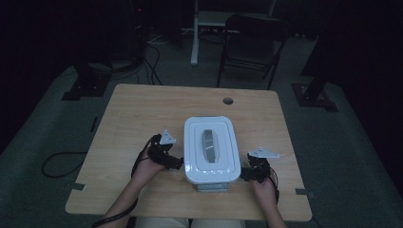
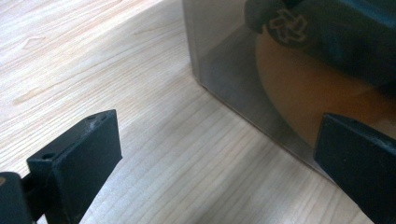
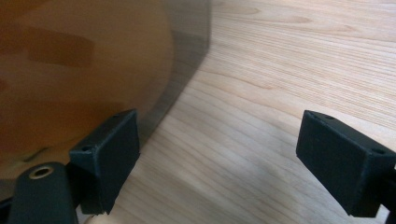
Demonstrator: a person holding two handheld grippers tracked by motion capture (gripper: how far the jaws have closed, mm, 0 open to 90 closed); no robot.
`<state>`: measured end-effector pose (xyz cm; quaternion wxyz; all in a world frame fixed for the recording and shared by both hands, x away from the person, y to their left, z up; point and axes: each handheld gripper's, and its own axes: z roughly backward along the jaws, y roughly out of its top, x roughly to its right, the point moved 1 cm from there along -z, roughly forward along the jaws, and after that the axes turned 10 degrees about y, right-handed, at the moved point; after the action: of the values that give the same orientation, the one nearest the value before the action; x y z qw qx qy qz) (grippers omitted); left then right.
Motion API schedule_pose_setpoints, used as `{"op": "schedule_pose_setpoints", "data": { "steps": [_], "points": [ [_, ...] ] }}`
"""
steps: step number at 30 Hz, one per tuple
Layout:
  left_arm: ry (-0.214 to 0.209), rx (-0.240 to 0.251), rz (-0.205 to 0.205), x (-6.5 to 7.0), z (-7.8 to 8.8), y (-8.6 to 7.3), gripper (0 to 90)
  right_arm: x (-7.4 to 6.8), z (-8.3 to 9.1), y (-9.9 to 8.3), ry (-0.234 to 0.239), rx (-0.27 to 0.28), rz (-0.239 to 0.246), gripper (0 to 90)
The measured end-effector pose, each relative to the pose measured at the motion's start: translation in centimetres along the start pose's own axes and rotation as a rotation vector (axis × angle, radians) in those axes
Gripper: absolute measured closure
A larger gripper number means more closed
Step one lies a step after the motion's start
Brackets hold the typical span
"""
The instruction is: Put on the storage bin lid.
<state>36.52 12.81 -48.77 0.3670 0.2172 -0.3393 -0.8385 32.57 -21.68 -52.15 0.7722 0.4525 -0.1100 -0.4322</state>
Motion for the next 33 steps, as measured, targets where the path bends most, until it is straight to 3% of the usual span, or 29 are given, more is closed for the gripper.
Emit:
{"op": "schedule_pose_setpoints", "data": {
  "steps": [3, 9, 19, 33],
  "points": [
    [-0.005, 0.016, -0.009, -0.1, 0.3, -0.3, 1.6, 0.3, 0.1, 0.0, -0.013, 0.009, -0.005, 13.2],
    [-0.009, 0.034, 0.018, -0.5, 0.9, -0.8, 1.6, 0.8, 0.5, 0.2, -0.023, 0.04, -0.012, 13.2],
    [-0.016, 0.03, 0.011, -0.7, 1.7, -1.7, 1.6, 1.0, 1.2, 0.1, -0.041, 0.044, -0.01, 13.2],
    [0.016, 0.013, 0.07, -2.9, 3.4, -4.7, 1.6, 1.9, 2.7, -0.7, -0.104, 0.055, -0.015, 13.2]
  ]
}}
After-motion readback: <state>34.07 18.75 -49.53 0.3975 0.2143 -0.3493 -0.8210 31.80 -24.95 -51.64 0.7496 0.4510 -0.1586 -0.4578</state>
